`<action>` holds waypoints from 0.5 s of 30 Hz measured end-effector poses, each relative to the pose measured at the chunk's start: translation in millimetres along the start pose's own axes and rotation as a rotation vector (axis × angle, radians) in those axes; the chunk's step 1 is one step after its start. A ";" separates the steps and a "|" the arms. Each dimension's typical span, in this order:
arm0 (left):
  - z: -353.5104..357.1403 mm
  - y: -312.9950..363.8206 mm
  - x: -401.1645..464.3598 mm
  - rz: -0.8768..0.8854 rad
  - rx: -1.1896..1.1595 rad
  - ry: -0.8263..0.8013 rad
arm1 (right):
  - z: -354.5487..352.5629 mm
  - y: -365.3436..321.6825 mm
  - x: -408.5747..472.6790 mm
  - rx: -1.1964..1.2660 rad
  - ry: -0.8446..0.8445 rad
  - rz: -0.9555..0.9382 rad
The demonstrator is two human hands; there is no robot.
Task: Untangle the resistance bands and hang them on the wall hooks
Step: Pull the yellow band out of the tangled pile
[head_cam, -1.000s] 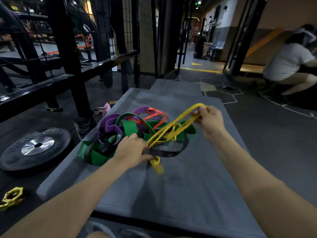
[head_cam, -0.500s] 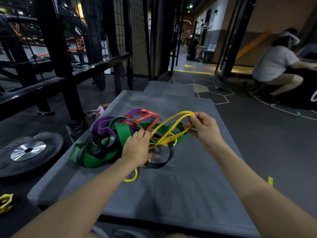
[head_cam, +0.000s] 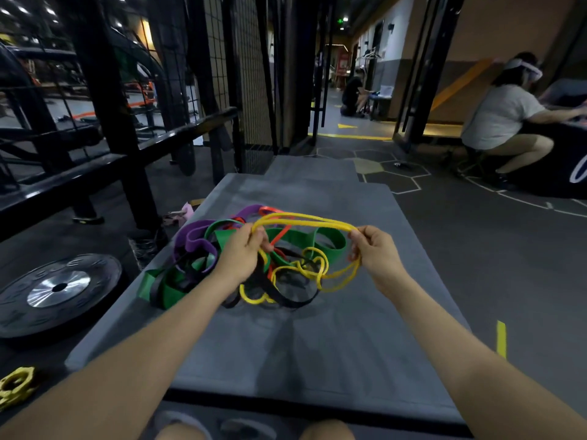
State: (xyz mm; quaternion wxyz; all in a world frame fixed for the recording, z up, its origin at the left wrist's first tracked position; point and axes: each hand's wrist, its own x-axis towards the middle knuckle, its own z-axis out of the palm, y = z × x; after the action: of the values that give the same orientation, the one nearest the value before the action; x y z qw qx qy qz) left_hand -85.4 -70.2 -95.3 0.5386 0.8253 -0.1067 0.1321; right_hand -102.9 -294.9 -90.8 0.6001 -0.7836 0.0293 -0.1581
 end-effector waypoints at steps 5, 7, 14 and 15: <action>-19.7 26.8 5.2 -0.020 -0.295 0.060 | 6.0 14.1 -14.8 -0.413 -0.208 -0.115; -24.2 41.4 4.6 -0.061 -0.425 0.062 | 6.8 21.6 -22.9 -0.691 -0.326 -0.141; -51.3 44.0 -0.9 -0.290 -0.509 0.068 | -2.7 42.4 -26.8 -0.776 -0.208 -0.003; -53.6 39.9 -2.6 -0.305 -0.413 0.025 | -4.4 38.2 -25.2 -0.727 -0.149 -0.011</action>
State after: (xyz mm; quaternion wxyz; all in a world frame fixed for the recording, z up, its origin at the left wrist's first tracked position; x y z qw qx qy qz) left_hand -106.1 -36.7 -41.2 0.7107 0.7026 0.0010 0.0349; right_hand -122.5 -303.7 -131.4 0.2821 -0.9551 0.0358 -0.0832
